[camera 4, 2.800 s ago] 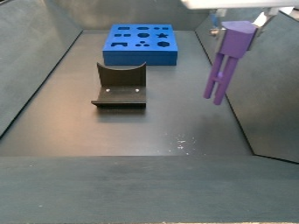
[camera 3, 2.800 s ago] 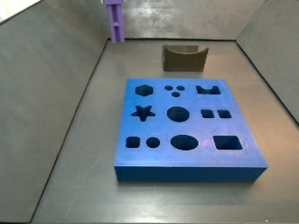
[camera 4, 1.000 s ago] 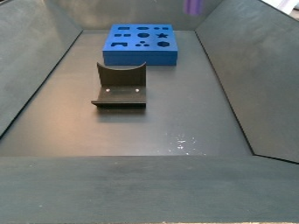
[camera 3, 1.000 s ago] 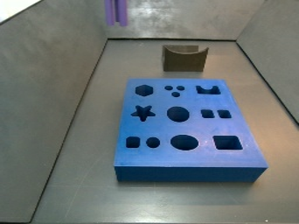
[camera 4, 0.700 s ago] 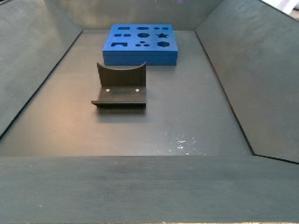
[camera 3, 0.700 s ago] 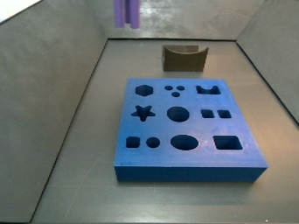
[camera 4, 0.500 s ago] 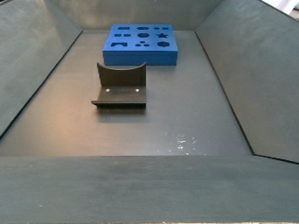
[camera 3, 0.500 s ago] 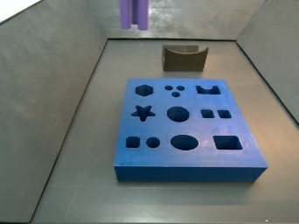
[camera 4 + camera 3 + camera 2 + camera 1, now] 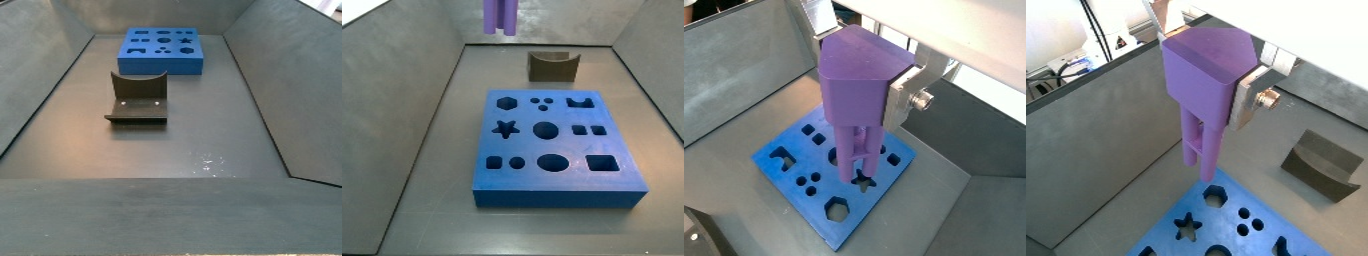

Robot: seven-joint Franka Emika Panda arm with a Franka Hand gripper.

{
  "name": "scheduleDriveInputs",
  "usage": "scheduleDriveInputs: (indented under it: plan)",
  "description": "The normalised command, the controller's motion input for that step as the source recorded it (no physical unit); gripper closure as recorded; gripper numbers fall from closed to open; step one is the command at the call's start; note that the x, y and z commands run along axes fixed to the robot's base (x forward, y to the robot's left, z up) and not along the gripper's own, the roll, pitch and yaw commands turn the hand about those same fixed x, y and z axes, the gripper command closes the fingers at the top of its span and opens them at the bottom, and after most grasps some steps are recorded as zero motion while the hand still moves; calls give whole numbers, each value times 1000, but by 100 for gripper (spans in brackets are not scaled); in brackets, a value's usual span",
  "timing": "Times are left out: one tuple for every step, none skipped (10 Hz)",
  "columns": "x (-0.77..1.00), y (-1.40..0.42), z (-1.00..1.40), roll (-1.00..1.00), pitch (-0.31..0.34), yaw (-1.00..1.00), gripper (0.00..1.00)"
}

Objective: Pick up the 3 prong object. Move up. Move to above the board. Insert the 3 prong object.
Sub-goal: Insert the 3 prong object.

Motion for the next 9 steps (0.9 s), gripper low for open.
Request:
scheduleDriveInputs:
  plan:
    - [-26, 17, -154, -7, -44, 14, 100]
    - [-54, 71, -257, -109, -83, 20, 100]
    - [-51, 71, -329, -136, -77, 23, 100]
    - [-49, 54, -434, -179, -69, 0, 100]
    - [0, 31, -480, -164, -71, 0, 100]
    - [0, 11, -520, -160, -90, 0, 100]
    - [20, 0, -574, -120, -86, 0, 100]
    - [51, 0, -526, -47, -129, -43, 100]
    - [171, 0, -406, 0, -141, -171, 100]
